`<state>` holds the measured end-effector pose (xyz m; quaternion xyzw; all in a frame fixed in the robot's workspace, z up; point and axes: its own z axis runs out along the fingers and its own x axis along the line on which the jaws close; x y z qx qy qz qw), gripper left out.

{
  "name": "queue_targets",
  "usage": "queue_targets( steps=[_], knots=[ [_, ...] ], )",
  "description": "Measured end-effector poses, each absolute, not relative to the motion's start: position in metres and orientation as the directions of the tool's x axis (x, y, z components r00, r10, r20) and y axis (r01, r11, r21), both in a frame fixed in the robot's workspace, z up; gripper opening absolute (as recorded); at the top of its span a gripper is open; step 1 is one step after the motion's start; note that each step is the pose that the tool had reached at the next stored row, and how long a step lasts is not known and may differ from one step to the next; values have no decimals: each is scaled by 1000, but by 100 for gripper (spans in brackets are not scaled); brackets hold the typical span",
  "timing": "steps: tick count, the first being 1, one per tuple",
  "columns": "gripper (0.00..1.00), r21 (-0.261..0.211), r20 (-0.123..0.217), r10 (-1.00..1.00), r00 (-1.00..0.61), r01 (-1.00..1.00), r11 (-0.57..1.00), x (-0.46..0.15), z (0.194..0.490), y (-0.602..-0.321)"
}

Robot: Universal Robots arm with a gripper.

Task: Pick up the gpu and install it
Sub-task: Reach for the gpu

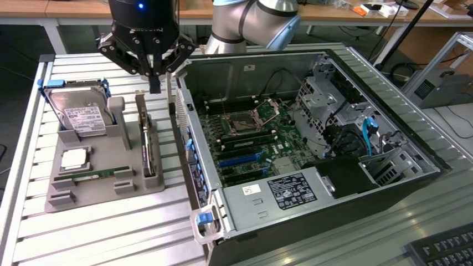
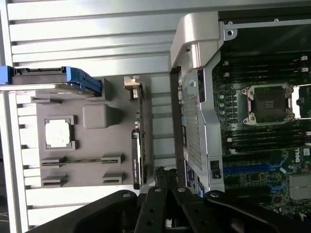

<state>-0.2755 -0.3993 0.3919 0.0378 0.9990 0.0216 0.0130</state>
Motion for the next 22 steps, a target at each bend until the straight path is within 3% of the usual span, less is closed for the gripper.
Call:
queue_targets(
  steps=[22],
  knots=[
    [10, 44, -25, 76, -997, 75, 996, -284, 392, -399]
  ],
)
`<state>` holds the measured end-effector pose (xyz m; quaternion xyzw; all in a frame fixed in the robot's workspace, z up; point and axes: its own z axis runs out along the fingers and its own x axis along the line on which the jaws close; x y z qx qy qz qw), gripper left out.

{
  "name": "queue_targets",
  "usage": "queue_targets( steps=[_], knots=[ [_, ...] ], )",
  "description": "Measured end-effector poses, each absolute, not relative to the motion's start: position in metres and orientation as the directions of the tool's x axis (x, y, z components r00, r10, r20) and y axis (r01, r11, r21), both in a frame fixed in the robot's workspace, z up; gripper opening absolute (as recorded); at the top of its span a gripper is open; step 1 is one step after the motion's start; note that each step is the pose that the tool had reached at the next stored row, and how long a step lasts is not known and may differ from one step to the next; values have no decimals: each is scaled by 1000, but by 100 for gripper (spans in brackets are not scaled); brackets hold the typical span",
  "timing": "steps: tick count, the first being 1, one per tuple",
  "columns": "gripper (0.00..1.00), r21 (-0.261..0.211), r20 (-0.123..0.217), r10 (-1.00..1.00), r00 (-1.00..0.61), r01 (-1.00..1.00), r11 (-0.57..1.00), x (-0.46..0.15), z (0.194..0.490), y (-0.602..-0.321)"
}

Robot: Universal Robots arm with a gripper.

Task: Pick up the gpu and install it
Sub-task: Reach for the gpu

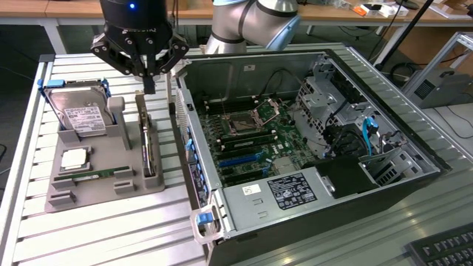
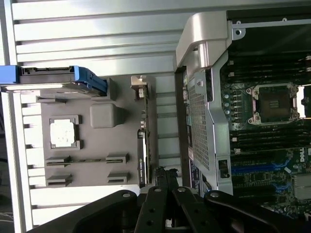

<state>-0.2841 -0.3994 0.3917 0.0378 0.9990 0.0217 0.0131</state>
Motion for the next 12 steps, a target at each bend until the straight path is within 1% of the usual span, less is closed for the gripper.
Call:
queue_targets(
  steps=[12],
  knots=[
    [10, 44, -25, 76, -997, 75, 996, -292, 392, -399]
  ],
)
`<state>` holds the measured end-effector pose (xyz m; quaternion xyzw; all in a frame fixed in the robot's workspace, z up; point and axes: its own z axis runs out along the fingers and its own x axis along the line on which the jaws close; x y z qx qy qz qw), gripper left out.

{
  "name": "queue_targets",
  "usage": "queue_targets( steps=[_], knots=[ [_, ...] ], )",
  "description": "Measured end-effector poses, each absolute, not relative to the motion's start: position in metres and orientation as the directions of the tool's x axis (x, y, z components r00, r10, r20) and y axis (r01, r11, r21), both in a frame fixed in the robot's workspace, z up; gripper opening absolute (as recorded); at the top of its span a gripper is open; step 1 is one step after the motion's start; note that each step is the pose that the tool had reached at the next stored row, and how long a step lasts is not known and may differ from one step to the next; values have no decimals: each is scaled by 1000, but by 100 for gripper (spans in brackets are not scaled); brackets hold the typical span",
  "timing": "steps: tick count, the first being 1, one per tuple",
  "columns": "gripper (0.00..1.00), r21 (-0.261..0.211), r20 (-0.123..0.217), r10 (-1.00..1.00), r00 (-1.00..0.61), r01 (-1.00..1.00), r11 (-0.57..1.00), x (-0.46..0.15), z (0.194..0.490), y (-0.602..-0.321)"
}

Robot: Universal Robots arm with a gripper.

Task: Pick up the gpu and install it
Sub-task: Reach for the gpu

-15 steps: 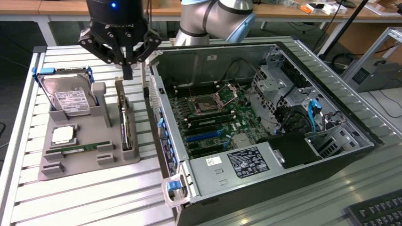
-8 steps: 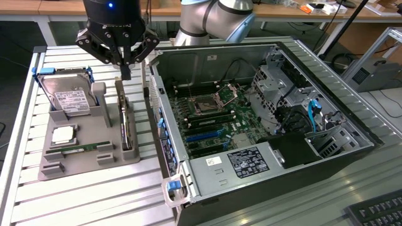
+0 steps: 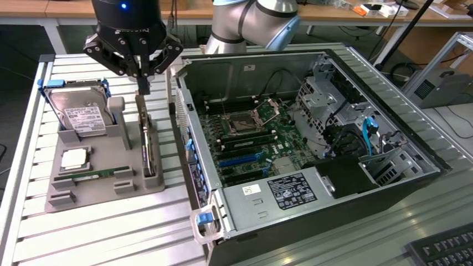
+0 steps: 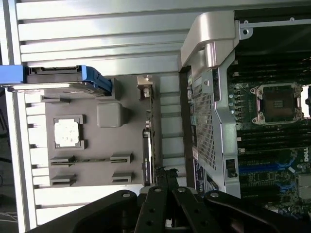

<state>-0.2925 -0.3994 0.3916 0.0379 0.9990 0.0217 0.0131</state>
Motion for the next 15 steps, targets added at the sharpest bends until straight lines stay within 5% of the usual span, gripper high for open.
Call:
queue_targets(
  steps=[15],
  knots=[
    [10, 44, -24, 76, -997, 75, 996, -303, 392, -399]
  ],
)
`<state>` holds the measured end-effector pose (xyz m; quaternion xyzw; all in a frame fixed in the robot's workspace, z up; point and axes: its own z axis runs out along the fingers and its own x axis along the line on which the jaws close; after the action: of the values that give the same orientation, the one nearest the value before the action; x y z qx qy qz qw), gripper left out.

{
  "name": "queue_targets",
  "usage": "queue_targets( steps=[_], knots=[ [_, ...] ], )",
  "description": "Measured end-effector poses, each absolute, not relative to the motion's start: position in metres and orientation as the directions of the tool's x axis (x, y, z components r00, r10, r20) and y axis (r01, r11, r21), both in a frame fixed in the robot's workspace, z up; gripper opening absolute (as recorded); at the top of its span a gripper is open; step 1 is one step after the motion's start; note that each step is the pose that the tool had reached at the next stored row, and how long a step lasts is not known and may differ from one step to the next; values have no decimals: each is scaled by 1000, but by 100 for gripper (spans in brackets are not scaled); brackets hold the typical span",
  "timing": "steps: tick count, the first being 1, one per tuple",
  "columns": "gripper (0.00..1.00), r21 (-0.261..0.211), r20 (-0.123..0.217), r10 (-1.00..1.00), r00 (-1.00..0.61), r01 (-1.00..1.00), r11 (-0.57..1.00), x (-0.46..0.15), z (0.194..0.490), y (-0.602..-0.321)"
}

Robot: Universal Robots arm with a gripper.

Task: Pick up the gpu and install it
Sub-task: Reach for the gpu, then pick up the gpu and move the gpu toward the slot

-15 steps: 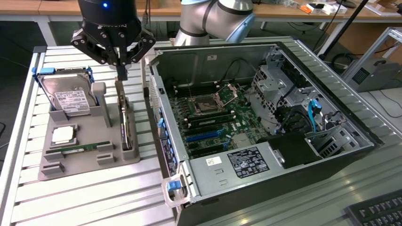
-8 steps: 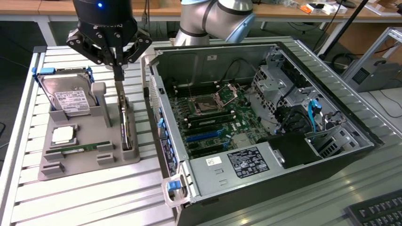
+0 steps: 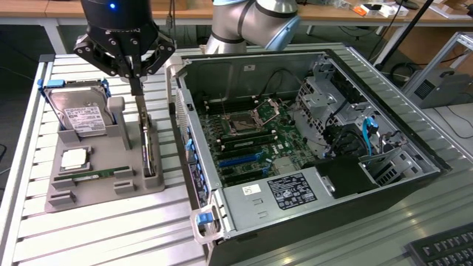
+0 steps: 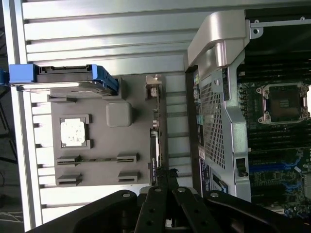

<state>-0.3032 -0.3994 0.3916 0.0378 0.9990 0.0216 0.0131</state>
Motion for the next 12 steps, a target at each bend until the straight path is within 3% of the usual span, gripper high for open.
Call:
queue_targets(
  steps=[12],
  knots=[
    [11, 44, -24, 76, -997, 75, 996, -303, 392, -399]
  ],
)
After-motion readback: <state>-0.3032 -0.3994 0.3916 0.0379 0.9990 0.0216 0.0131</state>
